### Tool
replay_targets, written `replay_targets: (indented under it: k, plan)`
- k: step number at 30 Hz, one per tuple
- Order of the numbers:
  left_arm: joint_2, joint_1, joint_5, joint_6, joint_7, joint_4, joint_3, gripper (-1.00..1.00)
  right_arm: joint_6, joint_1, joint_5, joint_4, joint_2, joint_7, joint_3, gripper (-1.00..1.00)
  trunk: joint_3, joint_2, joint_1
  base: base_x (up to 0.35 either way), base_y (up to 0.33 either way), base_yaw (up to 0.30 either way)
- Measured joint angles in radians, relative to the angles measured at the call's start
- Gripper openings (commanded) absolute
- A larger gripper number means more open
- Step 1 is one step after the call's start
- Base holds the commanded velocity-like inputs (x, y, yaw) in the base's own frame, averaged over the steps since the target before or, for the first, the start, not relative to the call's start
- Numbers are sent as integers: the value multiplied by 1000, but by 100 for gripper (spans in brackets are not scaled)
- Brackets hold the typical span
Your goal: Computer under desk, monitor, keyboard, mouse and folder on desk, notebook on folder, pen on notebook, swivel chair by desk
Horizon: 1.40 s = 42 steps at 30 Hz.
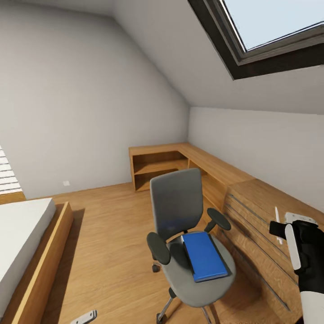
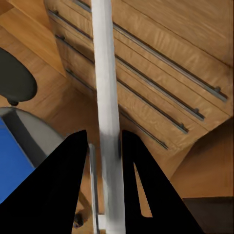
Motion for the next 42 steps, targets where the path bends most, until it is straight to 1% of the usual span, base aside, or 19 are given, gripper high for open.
replay_targets:
  k: [7,11,14,15,16,17,19,24,42]
  plan:
    - [0,0,-1,-1,0,1,-1,100,0,0,0,3,-6,1,-1,-100,27,49,-27,0,0,-270]
    - [0,0,0,-1,0,3,-1,100,0,0,-1,30,-11,9,-4,-100,29,49,-27,0,0,-271]
    - [0,0,-1,-1,0,3,-1,100,0,0,0,51,-13,33,-5,-100,31,49,-27,0,0,-271]
    - [0,0,-1,-1,0,3,-1,100,0,0,1,67,-22,53,-6,-100,32,49,-27,0,0,-271]
    - [0,0,-1,-1,0,3,-1,100,-1,0,6,138,-66,120,-12,-100,33,49,-27,0,0,-271]
    - [0,0,-1,-1,0,4,-1,100,-1,0,2,152,-77,138,-25,-100,34,49,-27,0,0,-271]
    - [0,0,-1,-1,0,4,0,100,-4,0,1,174,-84,150,-45,-100,35,49,-27,0,0,-271]
    - [3,0,-1,-1,0,4,0,100,-28,0,2,205,-90,158,-62,-100,39,49,-27,0,0,-271]
    - [3,0,1,-1,0,4,0,100,-51,0,5,226,-90,157,-62,-100,56,49,-27,0,0,-267]
